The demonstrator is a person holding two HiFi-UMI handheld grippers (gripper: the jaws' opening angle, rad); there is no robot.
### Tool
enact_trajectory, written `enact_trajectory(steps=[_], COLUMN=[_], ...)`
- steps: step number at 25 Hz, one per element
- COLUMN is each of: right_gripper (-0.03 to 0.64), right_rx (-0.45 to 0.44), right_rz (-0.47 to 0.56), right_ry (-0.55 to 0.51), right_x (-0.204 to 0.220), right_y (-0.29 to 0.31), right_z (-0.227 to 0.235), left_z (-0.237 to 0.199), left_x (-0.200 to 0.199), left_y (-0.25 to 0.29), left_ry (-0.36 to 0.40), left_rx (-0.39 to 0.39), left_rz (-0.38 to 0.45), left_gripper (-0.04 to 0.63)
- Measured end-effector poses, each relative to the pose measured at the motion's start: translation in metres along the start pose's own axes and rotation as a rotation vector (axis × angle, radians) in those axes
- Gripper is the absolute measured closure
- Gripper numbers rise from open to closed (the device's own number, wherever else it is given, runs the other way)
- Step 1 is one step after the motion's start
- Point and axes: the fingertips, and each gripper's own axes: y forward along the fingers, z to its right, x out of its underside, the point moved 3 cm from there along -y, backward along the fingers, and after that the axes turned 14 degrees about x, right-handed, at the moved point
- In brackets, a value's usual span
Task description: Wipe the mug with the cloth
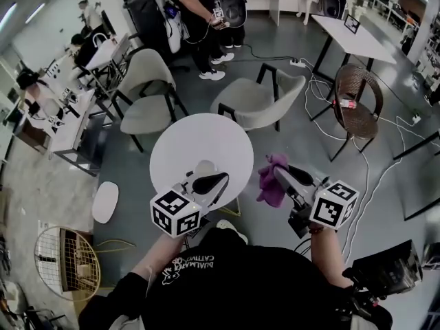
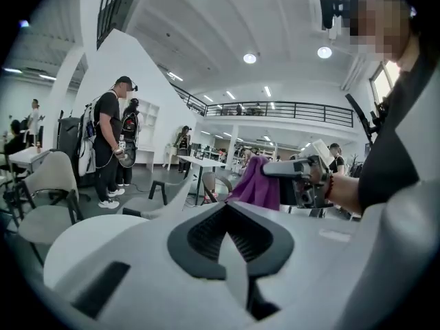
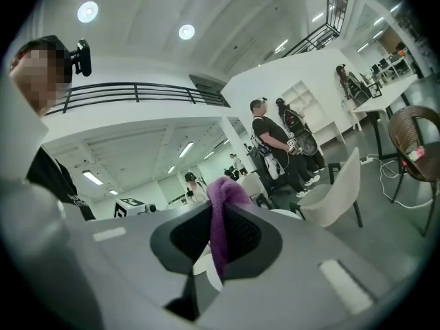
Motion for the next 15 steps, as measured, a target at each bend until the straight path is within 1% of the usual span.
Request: enact_trajectory(steps=[4,9,12,15], right_gripper=[0.583,0.583,0.583,0.583], right_rx=[0.026,0.061,0.099,0.126], right_rz=[-0.004,-0.008,-0.018,-0.013], right_ry=[-0.010,-0.050,-0.113,-0.136], right_x=[0.001,0.009,0.010,0.009], right_y=[-0.002,-0.018,-0.022,-0.023], right_z=[0.000,0.009,0.018,0.024], left_z=[-0.003,0.004,0.001,-0.007], left_x=[0.002,-0.003,-0.005,-0.002], left_y=[-0.007,0.015,0.022,0.023], left_ry=[-0.037,0.004,0.026,0.021], left_rx=[0.002,0.016,0.013,-0.001], left_rz=[0.004,0.064,0.100,0.118], left_gripper=[0.592,0.592,0.592,0.592])
